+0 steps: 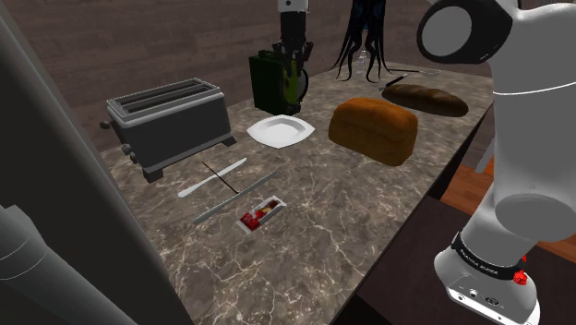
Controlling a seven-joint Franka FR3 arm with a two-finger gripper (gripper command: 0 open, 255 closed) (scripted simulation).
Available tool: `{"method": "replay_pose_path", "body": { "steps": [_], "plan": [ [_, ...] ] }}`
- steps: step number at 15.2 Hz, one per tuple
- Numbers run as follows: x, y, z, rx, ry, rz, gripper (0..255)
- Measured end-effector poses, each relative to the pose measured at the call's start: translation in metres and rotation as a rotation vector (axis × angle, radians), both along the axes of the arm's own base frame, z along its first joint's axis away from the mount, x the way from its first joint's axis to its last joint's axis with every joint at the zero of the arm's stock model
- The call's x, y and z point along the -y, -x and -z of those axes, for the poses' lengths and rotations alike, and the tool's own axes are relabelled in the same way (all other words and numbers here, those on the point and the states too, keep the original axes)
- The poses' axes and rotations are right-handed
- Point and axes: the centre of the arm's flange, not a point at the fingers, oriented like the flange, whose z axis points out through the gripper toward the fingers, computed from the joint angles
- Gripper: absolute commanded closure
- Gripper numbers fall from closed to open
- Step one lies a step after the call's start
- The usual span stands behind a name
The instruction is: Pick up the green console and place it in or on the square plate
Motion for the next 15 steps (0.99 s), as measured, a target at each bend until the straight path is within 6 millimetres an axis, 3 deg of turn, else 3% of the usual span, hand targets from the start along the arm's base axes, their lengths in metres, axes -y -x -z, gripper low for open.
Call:
{"method": "replay_pose_path", "body": {
  "steps": [4,15],
  "plan": [
    [-0.052,-0.004,-0.009,0.0,0.0,0.0,255],
    [-0.058,-0.003,0.043,-0.001,0.0,0.001,255]
  ]
}}
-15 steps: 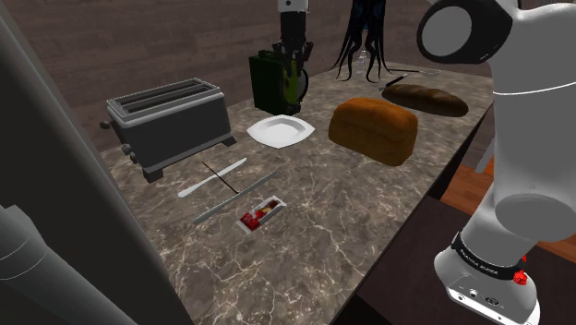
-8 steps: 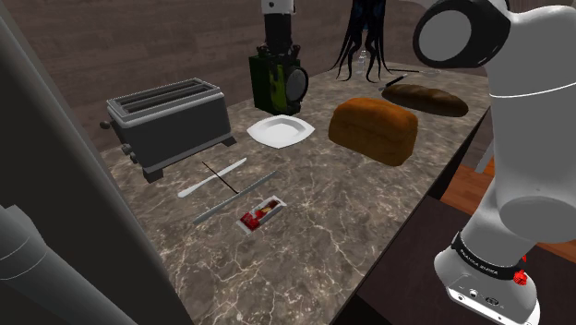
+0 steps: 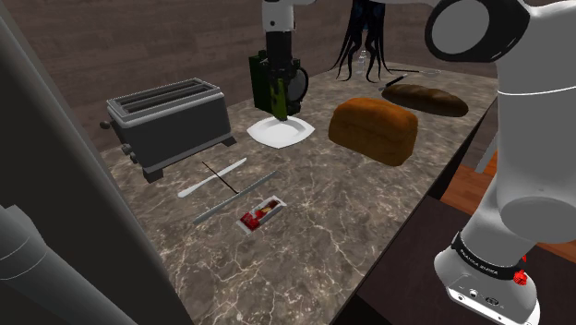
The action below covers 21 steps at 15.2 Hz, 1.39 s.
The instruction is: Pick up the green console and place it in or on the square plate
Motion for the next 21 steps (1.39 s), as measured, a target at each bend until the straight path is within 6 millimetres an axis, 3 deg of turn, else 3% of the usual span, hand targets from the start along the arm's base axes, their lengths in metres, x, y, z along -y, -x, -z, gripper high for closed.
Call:
{"method": "replay_pose_path", "body": {
  "steps": [10,17,18,21],
  "plan": [
    [0.0,-0.001,0.054,0.0,0.0,0.0,255],
    [0.0,0.0,0.057,0.004,0.0,0.0,255],
    [0.0,0.0,0.057,0.004,0.0,0.0,0],
    [0.0,-0.001,0.058,0.001,0.0,0.0,0]
  ]
}}
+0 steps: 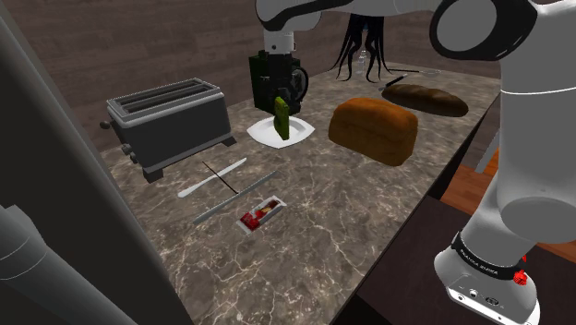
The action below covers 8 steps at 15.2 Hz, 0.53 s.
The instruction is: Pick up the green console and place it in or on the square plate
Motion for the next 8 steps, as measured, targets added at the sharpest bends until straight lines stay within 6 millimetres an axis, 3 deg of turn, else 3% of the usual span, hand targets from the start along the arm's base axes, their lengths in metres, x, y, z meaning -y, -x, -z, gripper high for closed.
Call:
{"method": "replay_pose_path", "body": {
  "steps": [3,8],
  "plan": [
    [0.0,0.0,0.0,0.0,0.0,0.0,0],
    [0.006,-0.004,-0.043,0.001,0.0,0.0,0]
  ]
}}
